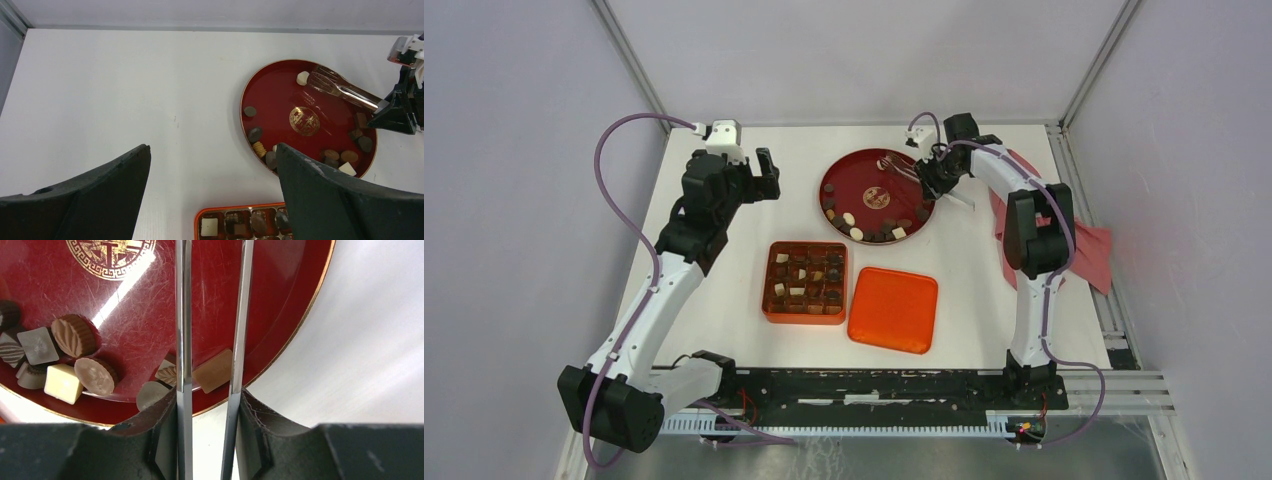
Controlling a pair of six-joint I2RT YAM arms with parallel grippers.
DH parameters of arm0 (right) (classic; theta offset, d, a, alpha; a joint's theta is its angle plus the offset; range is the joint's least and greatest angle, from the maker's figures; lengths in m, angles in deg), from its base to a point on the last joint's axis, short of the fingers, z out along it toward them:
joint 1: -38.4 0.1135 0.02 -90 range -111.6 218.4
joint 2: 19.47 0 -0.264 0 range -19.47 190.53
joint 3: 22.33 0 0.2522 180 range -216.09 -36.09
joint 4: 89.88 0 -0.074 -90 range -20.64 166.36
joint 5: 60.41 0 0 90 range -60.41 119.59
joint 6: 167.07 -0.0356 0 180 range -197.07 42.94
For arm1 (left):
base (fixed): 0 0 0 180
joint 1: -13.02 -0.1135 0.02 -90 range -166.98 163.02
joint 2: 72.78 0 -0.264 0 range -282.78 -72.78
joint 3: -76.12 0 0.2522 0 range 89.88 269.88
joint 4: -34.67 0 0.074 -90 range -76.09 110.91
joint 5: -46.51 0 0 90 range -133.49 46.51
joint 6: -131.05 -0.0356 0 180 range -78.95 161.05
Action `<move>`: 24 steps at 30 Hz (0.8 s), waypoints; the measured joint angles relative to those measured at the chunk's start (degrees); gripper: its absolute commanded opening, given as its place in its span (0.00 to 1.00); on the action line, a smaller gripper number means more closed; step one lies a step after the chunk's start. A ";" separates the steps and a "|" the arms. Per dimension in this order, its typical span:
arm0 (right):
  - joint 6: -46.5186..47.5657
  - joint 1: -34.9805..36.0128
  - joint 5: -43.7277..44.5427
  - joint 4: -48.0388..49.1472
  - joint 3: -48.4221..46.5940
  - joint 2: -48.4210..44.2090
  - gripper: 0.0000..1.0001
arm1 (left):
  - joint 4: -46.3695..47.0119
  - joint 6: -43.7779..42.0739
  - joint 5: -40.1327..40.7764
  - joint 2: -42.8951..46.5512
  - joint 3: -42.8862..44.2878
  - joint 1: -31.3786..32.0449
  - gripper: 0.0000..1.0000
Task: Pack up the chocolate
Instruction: Pick up the fake chocolate from the plate.
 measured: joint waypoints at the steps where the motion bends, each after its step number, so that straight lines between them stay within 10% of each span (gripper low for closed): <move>1: 0.00 0.00 0.02 -0.07 -0.07 0.13 0.42 | 0.00 -0.02 0.00 0.00 0.00 0.00 0.99; 24: -0.31 0.00 1.05 -1.86 -4.13 3.23 0.45 | 0.00 -0.02 0.00 0.00 0.00 0.24 0.99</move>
